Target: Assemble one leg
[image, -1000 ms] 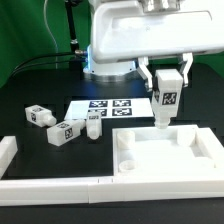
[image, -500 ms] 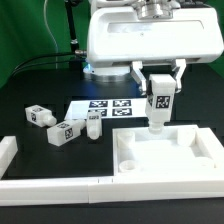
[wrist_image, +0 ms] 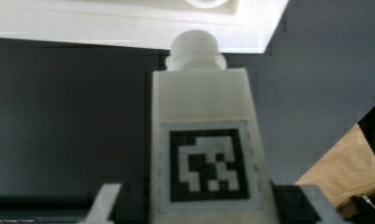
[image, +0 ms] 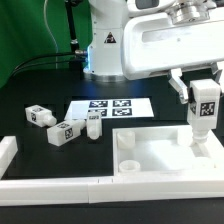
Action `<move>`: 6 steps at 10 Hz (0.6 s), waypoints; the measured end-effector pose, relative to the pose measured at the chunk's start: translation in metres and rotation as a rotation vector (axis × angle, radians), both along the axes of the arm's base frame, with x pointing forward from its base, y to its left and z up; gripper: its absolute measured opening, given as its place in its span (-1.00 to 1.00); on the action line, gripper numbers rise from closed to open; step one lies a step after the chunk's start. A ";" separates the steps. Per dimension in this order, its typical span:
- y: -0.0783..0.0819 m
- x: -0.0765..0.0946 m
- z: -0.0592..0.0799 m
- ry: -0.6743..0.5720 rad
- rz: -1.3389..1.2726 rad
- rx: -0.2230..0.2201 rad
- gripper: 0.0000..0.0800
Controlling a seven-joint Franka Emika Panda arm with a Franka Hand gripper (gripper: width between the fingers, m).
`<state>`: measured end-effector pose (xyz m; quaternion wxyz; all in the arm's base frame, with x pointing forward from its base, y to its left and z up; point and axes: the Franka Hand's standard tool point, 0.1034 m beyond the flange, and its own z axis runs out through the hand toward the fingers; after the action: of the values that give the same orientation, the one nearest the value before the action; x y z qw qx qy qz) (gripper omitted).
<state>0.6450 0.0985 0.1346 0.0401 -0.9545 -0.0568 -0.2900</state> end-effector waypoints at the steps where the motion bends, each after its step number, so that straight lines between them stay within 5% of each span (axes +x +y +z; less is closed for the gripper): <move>1: 0.000 0.000 -0.001 0.002 0.000 0.000 -0.29; 3: -0.001 -0.001 -0.002 -0.013 0.001 -0.004 -0.28; 6: 0.006 -0.016 -0.028 -0.029 0.009 -0.009 -0.28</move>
Offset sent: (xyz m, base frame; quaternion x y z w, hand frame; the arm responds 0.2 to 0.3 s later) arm -0.0264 -0.0016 -0.0230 -0.0073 0.0640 -0.0154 0.9978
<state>0.6293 0.1049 0.1064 0.0361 -0.9501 -0.0629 -0.3035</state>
